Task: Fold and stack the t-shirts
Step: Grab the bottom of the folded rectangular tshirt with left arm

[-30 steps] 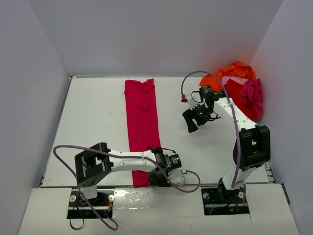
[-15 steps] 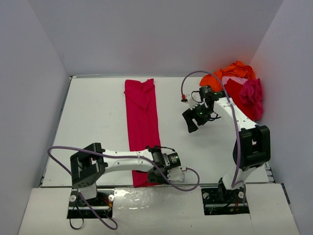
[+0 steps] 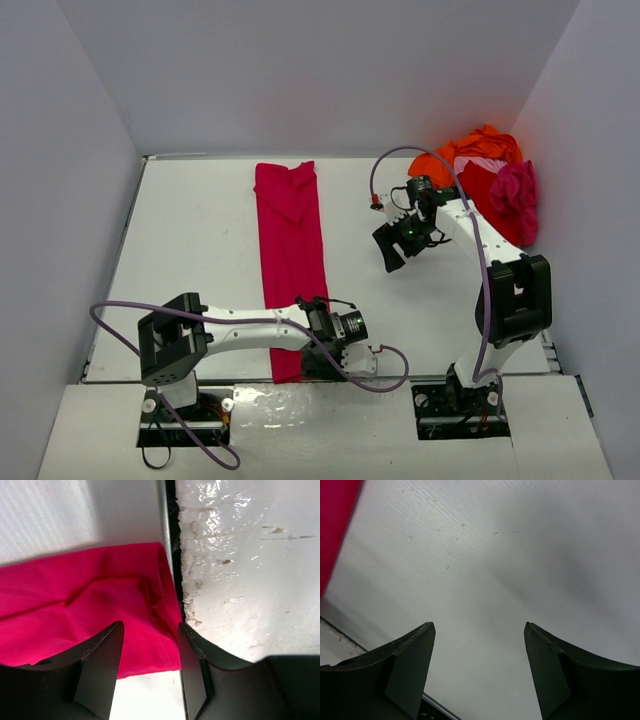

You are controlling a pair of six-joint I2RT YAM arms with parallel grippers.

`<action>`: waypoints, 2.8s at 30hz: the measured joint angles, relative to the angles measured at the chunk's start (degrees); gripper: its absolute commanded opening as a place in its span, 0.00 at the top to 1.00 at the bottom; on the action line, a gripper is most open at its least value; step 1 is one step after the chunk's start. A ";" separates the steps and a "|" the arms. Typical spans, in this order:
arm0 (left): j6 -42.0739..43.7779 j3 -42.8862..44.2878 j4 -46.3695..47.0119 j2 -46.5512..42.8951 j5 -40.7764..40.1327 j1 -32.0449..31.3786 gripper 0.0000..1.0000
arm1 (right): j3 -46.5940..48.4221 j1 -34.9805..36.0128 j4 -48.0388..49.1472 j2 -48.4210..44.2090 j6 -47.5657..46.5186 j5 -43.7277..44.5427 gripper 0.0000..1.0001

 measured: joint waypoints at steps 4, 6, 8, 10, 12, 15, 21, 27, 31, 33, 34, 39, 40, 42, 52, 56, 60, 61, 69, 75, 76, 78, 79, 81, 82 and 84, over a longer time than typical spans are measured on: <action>0.01 0.00 -0.53 -0.03 1.86 0.00 0.55 | 0.00 0.00 0.00 0.61 0.00 0.02 0.30; 0.02 0.00 -0.63 -0.03 2.83 0.00 0.53 | 0.00 0.00 0.00 0.95 0.00 0.06 0.30; 0.00 0.00 -0.62 -0.03 3.65 0.00 0.53 | 0.00 0.00 0.00 1.04 0.00 0.20 0.30; 0.02 0.00 -0.58 -0.03 4.12 -0.03 0.52 | 0.00 0.00 0.02 1.06 0.00 0.29 0.30; 0.01 0.00 -0.47 0.02 4.19 -0.09 0.52 | 0.00 0.00 0.00 1.06 0.00 0.35 0.30; 0.00 0.00 -0.20 0.28 4.12 -0.29 0.52 | 0.00 0.00 0.00 1.06 0.02 0.39 0.30; 0.00 0.00 0.39 2.62 3.99 -0.96 0.52 | 0.00 0.00 0.02 1.06 0.00 0.37 0.29; -0.15 0.30 0.43 4.23 3.48 -1.28 0.52 | 0.00 0.00 0.02 1.06 0.00 0.33 0.28; -0.49 1.08 -0.01 5.31 1.31 -2.58 0.52 | 0.00 0.01 0.01 1.00 0.00 0.13 0.28; -0.59 1.41 -0.24 5.87 -0.37 -3.53 0.52 | -0.01 0.06 0.00 0.84 0.00 -0.08 0.28; -0.74 1.59 -0.30 6.22 -1.37 -4.06 0.53 | -0.04 0.11 0.00 0.65 0.00 -0.18 0.27; -1.53 2.92 -1.37 8.57 -7.36 -7.86 0.54 | -0.13 0.50 0.00 -1.48 -0.02 -0.55 0.27; -1.59 3.36 -1.82 9.17 -8.68 -8.68 0.54 | -0.14 0.65 0.00 -2.08 -0.01 -0.62 0.27; -1.61 4.24 -2.70 10.26 -10.70 -9.92 0.56 | -0.26 0.92 0.00 -3.19 -0.01 -0.69 0.27; -1.79 4.85 -3.35 10.97 -12.15 -10.06 0.62 | -1.05 2.20 -0.04 -5.58 -0.02 -1.32 0.27; -1.77 4.65 -2.64 10.95 -12.95 -9.36 0.77 | -1.07 2.76 -0.04 -5.58 -0.03 -1.32 0.27; -2.54 4.22 -1.52 10.56 -12.19 -7.38 0.77 | -1.07 3.17 -0.02 -5.58 -0.02 -1.32 0.26; -2.70 4.22 -1.44 10.44 -11.67 -6.99 0.76 | -1.07 3.25 -0.02 -5.58 -0.02 -1.32 0.26; -2.79 4.54 -1.40 10.32 -10.44 -5.49 0.73 | -1.07 3.87 -0.04 -5.58 0.11 -1.25 0.26; -2.69 4.69 -1.34 10.43 -10.91 -4.72 0.90 | -1.07 4.25 -0.02 -5.58 0.17 -1.25 0.26; -2.60 4.75 -1.30 10.51 -11.13 -4.65 0.96 | -1.07 4.26 -0.02 -5.58 0.16 -1.25 0.26; -2.17 4.92 -1.07 10.78 -11.92 -4.53 1.00 | -1.07 4.24 -0.02 -5.58 0.17 -1.25 0.26; -2.00 5.10 -1.20 10.93 -12.07 -4.49 1.00 | -1.07 4.26 -0.02 -5.56 0.16 -1.25 0.26; -1.84 5.14 -1.23 10.97 -12.17 -4.48 1.00 | -1.07 4.26 -0.02 -5.58 0.15 -1.24 0.26; -1.79 5.14 -1.23 10.97 -12.18 -4.48 1.00 | -1.07 4.26 -0.02 -5.57 0.15 -1.22 0.26; -1.75 5.11 -1.23 10.94 -12.17 -4.48 1.00 | -1.07 4.26 -0.02 -5.56 0.15 -1.19 0.26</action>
